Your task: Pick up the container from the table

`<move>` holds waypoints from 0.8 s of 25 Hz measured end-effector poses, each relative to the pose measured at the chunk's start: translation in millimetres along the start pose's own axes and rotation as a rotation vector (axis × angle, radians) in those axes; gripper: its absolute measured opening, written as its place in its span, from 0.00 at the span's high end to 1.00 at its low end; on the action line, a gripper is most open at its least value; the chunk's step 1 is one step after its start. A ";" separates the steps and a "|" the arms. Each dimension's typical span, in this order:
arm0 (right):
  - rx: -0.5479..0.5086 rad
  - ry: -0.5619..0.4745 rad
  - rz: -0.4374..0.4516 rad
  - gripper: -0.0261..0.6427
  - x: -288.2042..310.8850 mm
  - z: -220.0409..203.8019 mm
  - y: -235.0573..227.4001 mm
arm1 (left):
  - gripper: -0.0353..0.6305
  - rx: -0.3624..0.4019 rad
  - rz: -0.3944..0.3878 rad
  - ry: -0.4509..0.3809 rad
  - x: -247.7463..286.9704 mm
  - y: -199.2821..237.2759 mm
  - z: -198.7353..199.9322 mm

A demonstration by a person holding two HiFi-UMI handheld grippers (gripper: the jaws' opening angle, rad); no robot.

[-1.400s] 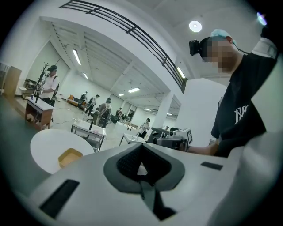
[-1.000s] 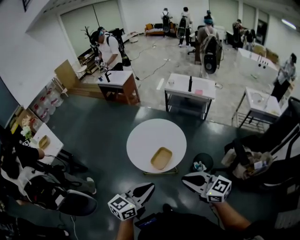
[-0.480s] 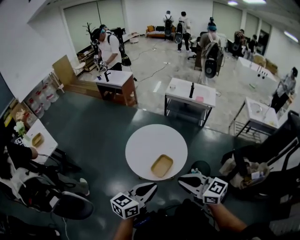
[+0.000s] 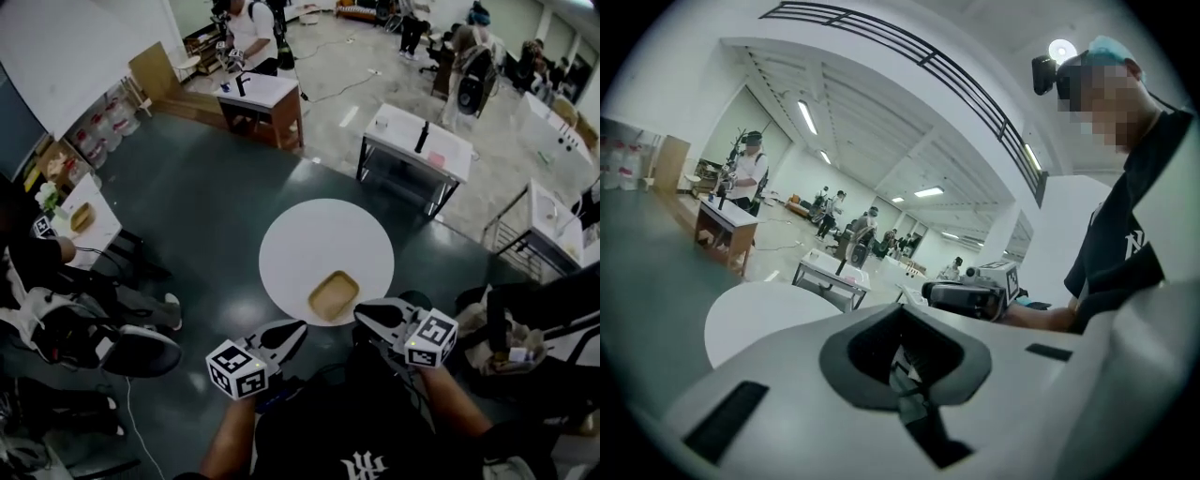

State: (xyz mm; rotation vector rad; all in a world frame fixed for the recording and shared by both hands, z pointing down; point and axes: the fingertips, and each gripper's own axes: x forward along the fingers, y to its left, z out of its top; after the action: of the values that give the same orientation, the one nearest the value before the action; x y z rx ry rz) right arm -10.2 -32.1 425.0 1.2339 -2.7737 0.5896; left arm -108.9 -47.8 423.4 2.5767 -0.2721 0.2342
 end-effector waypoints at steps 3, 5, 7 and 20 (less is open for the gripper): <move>0.000 0.075 0.013 0.89 12.3 -2.2 -35.5 | 0.94 -0.035 0.056 -0.012 13.3 17.1 1.9; -0.007 0.102 0.027 0.89 16.8 -0.5 -56.7 | 0.94 -0.050 0.094 -0.020 22.5 27.2 4.6; -0.003 0.123 0.047 0.89 20.0 0.4 -77.2 | 0.94 -0.070 0.133 -0.036 30.2 38.3 11.1; 0.079 0.228 0.232 0.89 47.5 -0.6 -170.1 | 0.94 -0.105 0.421 -0.086 51.4 77.7 47.8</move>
State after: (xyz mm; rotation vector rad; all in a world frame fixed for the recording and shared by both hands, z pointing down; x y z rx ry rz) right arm 80.7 -169.1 489.6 0.8006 -2.7386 0.8079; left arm -72.4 -145.5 432.6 2.4039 -0.8374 0.2515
